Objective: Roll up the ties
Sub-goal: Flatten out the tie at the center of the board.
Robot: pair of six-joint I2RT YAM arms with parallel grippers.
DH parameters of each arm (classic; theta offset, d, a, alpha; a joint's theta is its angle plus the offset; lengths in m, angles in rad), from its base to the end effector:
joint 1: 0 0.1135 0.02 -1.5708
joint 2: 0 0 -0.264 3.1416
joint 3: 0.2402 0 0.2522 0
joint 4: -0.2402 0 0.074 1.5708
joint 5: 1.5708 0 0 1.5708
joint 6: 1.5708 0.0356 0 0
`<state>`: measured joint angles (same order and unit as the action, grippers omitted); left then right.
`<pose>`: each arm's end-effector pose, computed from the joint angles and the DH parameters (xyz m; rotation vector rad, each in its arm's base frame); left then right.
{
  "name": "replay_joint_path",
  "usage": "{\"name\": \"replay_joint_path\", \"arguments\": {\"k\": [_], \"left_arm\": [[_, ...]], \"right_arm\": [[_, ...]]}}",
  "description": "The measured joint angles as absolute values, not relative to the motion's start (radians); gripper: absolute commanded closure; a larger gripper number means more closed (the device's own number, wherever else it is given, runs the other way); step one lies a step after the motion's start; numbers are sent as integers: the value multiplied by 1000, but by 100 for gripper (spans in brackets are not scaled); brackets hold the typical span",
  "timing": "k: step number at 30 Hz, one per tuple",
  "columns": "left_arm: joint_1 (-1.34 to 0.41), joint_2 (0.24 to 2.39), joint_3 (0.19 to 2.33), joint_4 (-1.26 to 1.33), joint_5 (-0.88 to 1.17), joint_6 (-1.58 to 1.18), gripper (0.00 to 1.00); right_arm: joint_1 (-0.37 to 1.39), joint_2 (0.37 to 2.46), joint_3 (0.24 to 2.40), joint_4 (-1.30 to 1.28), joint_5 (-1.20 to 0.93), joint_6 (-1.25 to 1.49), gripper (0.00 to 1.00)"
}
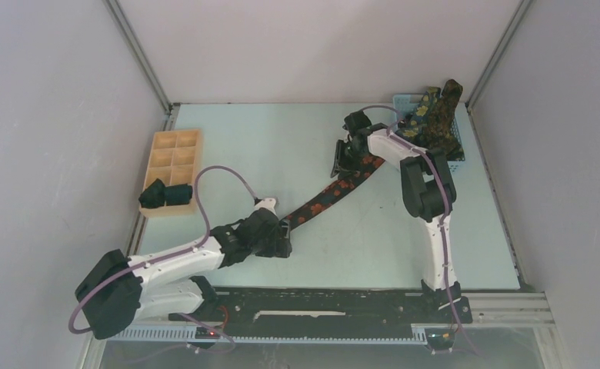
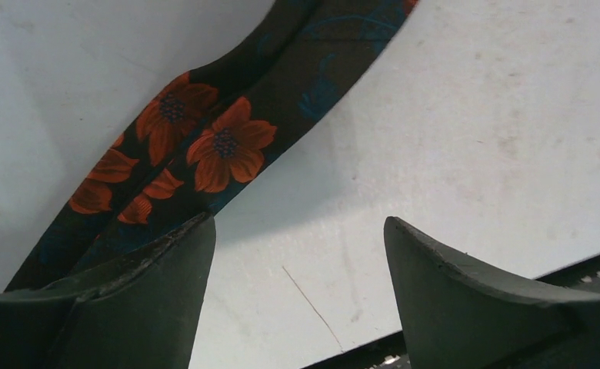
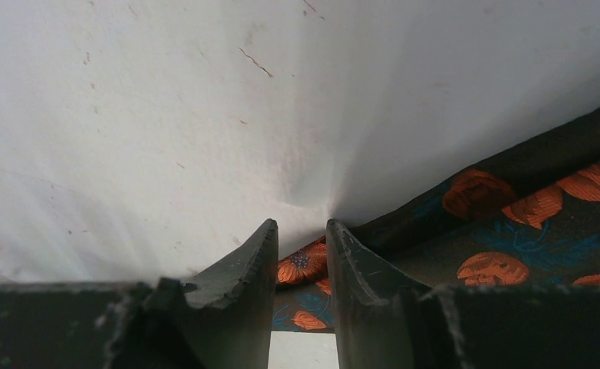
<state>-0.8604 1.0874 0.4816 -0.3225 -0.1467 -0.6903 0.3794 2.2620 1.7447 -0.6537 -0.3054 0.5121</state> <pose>0.1332 -0.1469 0.1696 0.1542 2.5416 -0.4594 0.4353 0.1851 0.1485 0.1000 2.8419 0.6429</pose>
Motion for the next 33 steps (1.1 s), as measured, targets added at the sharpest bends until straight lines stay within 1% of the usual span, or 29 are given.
{"name": "replay_joint_path", "arguments": {"k": [7,16,17,19,21,26,30,33], "left_arm": [[-850,1153,483,-316,-234,-699,13],[-750,1109,444,-298,-268,-707,13],[-746,1098,439,-300,-271,-707,13],[-741,1079,437,-325,-281,-708,2],[-739,1045,439,-369,-294,-715,0],[-735,852,478,-514,-374,-759,0],[-664,723,539,-624,-439,-816,1],[-599,650,546,-706,-468,-871,12]], "right_arm": [[388,2240,1721,-647,-279,516,68],[424,2227,1751,-656,-253,512,68],[428,2225,1752,-656,-253,512,68],[438,2220,1755,-658,-248,512,68],[449,2205,1756,-663,-239,507,68],[488,2140,1756,-681,-210,488,68],[529,2031,1721,-670,-187,480,68],[559,1946,1654,-654,-184,480,68]]}}
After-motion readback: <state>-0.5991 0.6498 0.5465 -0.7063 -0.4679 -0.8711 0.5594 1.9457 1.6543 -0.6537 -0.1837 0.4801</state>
